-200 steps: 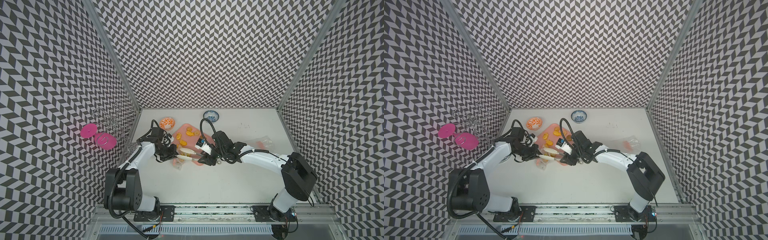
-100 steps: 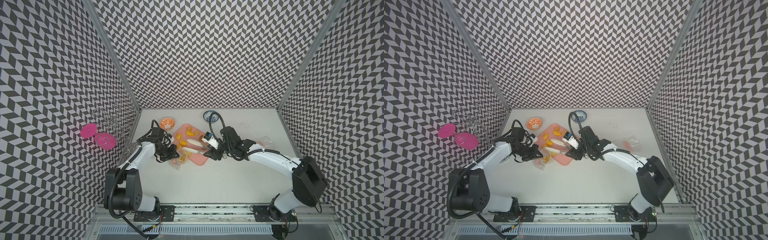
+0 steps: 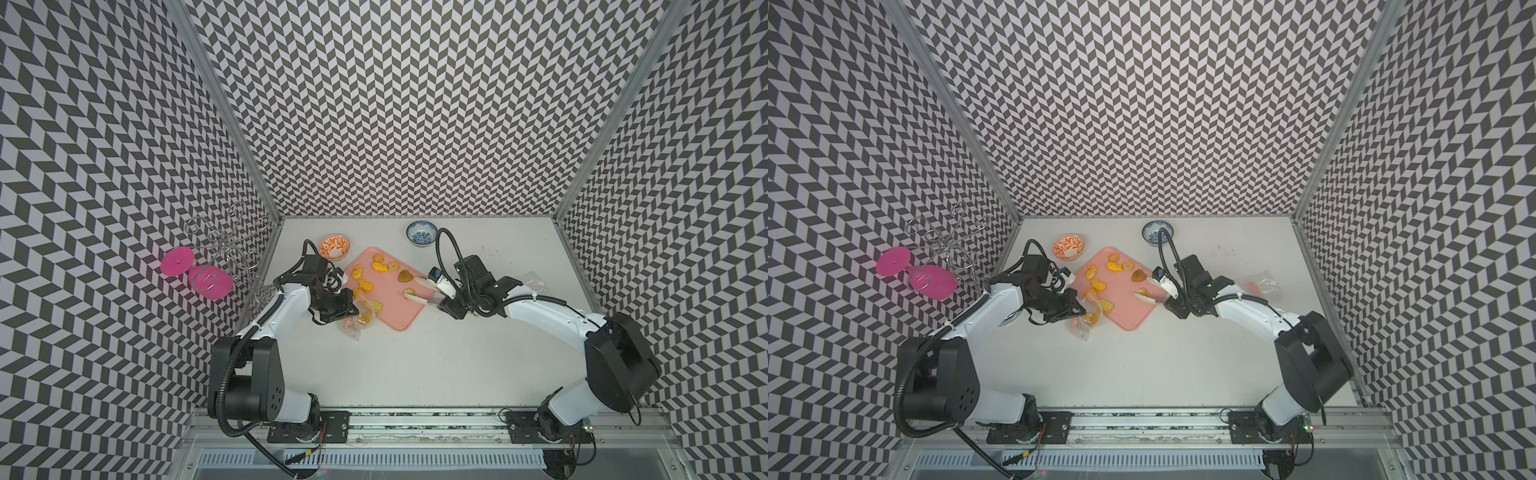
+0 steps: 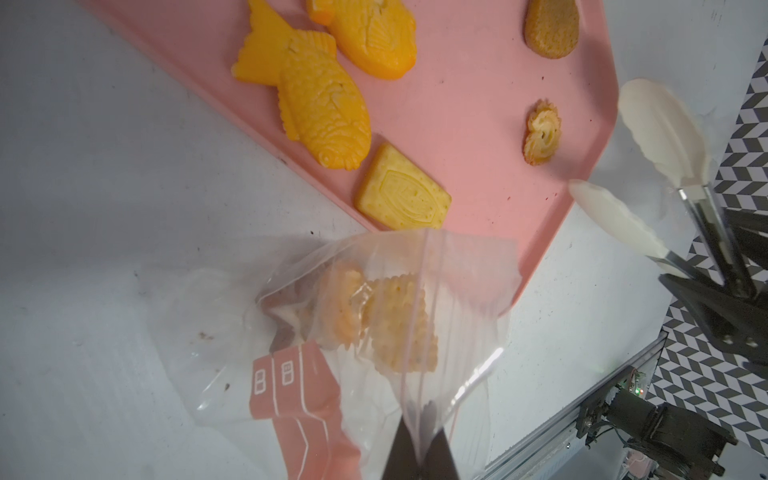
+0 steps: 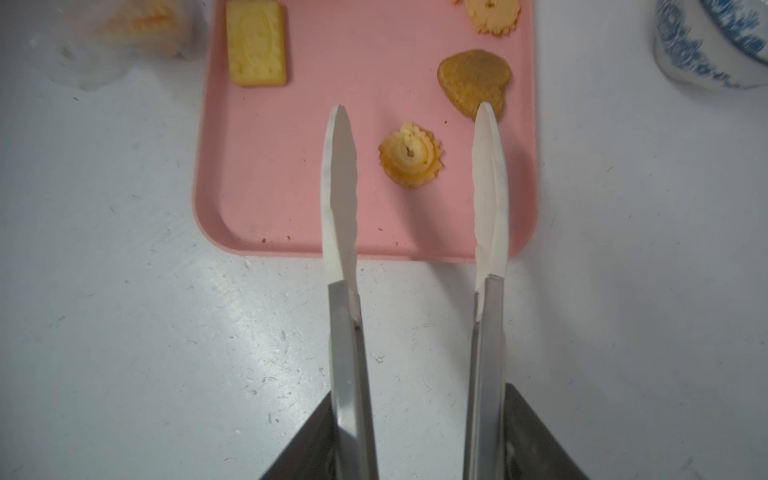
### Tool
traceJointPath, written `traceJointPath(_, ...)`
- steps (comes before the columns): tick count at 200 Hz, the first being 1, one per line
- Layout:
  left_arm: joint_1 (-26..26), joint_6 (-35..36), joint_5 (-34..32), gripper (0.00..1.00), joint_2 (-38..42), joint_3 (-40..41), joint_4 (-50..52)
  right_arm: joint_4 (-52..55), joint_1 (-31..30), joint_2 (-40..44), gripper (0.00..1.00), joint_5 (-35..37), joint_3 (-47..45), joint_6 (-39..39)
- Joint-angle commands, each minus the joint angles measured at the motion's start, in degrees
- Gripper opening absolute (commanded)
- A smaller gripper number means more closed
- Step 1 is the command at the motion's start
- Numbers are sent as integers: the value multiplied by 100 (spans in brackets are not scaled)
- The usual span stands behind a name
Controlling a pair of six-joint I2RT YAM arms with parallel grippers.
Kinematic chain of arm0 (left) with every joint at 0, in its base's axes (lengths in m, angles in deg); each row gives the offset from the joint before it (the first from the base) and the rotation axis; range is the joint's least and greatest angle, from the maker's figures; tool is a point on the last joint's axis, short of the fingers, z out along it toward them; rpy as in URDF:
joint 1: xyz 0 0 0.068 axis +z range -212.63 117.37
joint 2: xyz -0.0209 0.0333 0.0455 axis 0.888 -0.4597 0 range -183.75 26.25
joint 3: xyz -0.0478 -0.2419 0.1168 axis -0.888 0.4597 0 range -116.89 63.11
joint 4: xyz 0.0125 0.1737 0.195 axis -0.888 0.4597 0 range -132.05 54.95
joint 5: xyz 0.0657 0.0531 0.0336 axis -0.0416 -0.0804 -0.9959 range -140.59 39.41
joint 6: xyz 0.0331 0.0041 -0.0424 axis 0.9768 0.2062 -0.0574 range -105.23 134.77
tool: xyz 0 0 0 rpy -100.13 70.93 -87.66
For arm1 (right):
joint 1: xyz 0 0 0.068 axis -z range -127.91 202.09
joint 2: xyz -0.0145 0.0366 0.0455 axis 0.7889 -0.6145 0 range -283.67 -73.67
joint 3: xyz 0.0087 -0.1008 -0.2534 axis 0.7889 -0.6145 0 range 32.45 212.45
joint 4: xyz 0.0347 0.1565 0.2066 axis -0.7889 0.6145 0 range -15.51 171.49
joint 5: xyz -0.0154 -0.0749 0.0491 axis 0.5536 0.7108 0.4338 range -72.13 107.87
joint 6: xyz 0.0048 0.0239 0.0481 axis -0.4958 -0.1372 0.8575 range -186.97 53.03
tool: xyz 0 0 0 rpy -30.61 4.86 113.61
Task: Put the cookies into a resealable bag to prevent moisture
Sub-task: Pick up the cookie from the tray.
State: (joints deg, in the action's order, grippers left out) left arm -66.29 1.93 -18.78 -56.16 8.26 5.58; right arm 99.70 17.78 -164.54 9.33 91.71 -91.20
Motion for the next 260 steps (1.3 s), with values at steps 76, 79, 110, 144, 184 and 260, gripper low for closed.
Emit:
traceJointPath(76, -46, 64, 132, 0, 50, 4, -76, -225, -105, -725, 54, 36, 532, -95)
traceJointPath(79, -47, 66, 132, 0, 48, 9, -77, -212, -112, -755, 54, 55, 544, -106)
traceJointPath(110, -48, 89, 132, 0, 65, 34, -54, -97, -129, -941, 51, 139, 681, -80)
traceJointPath(144, -54, 86, 137, 0, 71, 62, -73, -3, -129, -792, 44, 272, 653, -68)
traceJointPath(184, -84, 65, 141, 0, -8, -11, -105, 101, -123, -438, 39, 281, 621, -1)
traceJointPath(260, -106, 79, 150, 0, -179, -184, -107, -1085, -428, 639, 39, -2012, 227, 1224)
